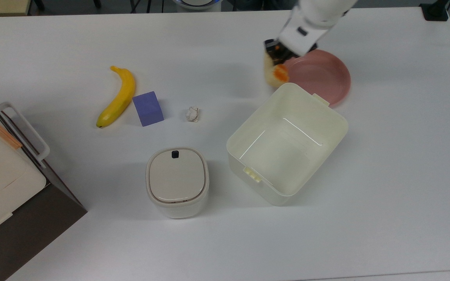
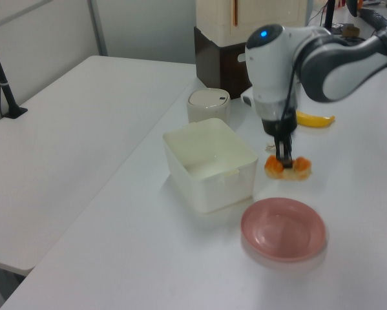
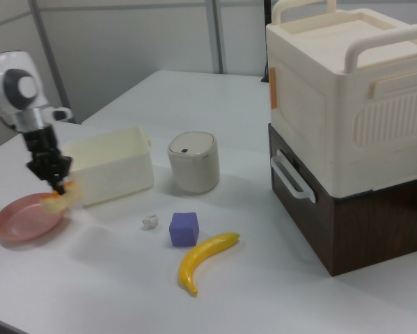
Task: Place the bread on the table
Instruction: 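Carry the bread roll off the plate and lower it onto the table, then open the gripper to release the bread roll and rise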
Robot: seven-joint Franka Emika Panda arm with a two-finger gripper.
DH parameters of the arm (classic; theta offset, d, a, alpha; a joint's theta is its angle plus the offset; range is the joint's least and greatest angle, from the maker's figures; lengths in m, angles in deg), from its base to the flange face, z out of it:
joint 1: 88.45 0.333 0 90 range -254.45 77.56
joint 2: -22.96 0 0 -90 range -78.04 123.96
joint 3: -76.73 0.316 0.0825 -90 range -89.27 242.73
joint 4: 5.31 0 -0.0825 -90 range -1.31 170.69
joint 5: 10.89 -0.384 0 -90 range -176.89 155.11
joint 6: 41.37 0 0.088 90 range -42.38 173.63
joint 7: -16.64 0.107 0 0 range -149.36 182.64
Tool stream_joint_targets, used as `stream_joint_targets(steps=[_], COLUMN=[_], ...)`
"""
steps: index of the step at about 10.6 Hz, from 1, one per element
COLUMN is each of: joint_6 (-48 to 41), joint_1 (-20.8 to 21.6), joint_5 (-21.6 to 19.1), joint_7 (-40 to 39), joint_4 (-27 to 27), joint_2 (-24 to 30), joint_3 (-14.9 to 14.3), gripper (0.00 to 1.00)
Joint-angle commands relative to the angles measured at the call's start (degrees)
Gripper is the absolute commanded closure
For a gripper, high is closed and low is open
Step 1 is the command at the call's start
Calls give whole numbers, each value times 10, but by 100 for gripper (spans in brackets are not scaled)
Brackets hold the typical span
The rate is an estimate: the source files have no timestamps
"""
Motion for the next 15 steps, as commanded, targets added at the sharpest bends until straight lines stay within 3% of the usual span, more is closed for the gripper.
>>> stream_joint_targets(steps=[1, 2, 3, 4, 7, 10, 12, 15], joint_6=[-7, -1, -1, -1, -10, -29, -52, -54], joint_1=[-63, -69, -74, -74, -80, -146, -182, -184], joint_5=[0, 1, 1, 1, 0, -51, -55, -55], joint_7=[-81, -82, -82, -82, -85, -155, -197, -223], joint_4=[21, 26, 26, 25, 6, -34, -67, -82], joint_2=[4, -3, -11, -11, 10, 49, 62, 75], joint_3=[-10, -10, -10, -10, -17, -19, -22, -80], gripper=[84, 66, 21, 0, 0, 0, 0, 0])
